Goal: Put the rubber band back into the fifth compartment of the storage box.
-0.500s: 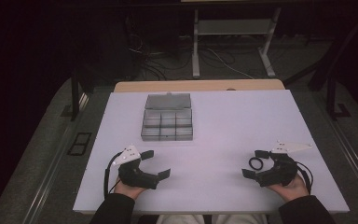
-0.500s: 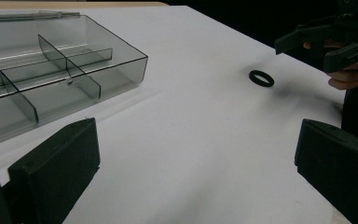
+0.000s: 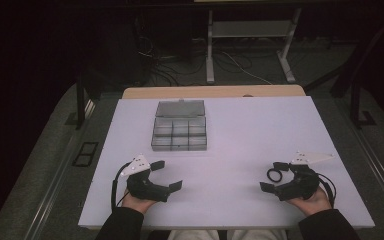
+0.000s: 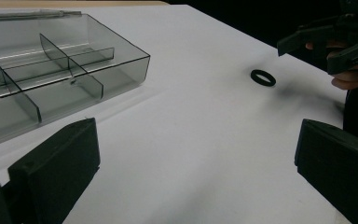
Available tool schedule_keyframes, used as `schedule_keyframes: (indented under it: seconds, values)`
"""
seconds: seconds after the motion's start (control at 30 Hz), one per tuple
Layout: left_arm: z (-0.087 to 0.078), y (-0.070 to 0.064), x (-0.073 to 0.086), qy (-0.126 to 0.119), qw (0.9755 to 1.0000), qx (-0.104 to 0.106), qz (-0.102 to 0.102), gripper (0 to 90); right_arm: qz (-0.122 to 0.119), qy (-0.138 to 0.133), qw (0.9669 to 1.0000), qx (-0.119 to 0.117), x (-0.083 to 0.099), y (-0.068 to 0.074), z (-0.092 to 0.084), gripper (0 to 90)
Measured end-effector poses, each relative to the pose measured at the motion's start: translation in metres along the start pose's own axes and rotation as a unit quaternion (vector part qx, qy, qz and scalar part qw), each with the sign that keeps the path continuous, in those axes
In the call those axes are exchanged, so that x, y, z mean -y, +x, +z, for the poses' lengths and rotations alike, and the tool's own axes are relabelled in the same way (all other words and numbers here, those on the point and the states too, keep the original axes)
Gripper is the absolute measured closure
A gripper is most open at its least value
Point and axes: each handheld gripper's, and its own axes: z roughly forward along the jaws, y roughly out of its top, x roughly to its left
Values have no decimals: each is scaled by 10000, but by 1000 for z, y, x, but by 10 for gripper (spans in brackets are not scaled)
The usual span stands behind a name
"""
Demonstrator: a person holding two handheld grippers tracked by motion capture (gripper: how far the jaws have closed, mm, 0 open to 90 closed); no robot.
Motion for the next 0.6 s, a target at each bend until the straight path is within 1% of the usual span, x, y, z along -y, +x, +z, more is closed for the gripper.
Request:
schedule_keyframes:
  seconds: [0.5,0.6]
  values:
    - [2,1,0,46,10000,42,27,0,32,139,9999,14,-4,1,0,2]
    - [2,1,0,48,10000,40,30,0,16,162,9999,-16,-5,1,-1,2]
